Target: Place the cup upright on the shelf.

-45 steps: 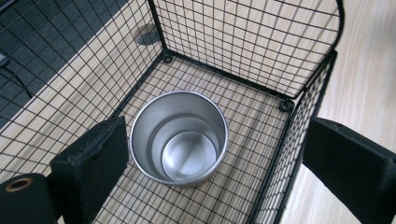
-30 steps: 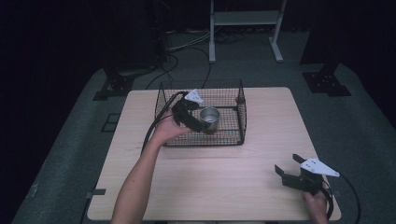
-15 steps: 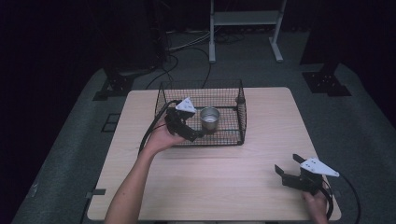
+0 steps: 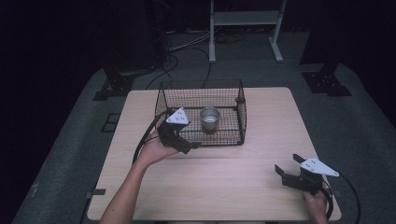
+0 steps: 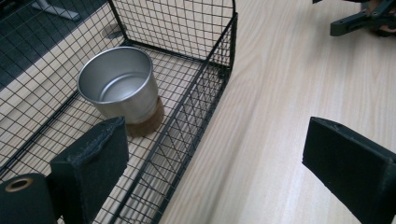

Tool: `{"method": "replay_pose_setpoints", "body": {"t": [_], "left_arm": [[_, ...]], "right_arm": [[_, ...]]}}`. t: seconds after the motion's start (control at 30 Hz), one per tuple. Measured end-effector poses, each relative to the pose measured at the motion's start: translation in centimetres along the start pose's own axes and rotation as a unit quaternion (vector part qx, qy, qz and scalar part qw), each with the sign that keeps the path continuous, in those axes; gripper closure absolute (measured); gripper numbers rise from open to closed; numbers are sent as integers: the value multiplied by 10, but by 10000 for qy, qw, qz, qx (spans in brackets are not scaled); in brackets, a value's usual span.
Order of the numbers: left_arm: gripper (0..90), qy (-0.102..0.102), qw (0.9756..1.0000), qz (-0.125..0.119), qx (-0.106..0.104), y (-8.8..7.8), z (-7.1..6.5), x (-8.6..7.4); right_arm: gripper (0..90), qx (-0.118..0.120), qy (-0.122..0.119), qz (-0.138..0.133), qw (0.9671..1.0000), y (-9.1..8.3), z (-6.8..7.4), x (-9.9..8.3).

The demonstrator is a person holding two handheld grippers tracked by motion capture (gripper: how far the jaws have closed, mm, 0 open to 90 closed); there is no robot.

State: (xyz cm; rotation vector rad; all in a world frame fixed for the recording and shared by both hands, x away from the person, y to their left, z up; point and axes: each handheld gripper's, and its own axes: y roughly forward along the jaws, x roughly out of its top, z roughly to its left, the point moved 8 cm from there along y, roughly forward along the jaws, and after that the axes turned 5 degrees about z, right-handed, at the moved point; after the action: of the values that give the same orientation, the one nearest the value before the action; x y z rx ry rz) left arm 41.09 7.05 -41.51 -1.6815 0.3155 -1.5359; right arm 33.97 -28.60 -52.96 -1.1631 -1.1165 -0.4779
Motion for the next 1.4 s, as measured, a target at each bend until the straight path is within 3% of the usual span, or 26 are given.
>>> {"method": "replay_pose_setpoints", "body": {"t": [0.23,0.63,0.93,1.3,1.4], "left_arm": [[62,-94,9997,-239,-37,-9,-11,-13],[62,-150,9995,-276,-20,-9,-23,-37],[62,-250,9986,-463,-30,-14,-35,-52],[62,-310,9983,-499,-31,-18,-47,-71],[61,-354,9974,-618,44,-22,-51,-77]], "right_arm": [[135,-5,-5,-3,10000,0,0,0],[135,-37,-49,21,10000,1,1,0],[135,-48,-61,42,10000,0,1,0],[135,-56,-69,50,9999,1,1,0],[135,-59,-86,51,9999,1,1,0]]}}
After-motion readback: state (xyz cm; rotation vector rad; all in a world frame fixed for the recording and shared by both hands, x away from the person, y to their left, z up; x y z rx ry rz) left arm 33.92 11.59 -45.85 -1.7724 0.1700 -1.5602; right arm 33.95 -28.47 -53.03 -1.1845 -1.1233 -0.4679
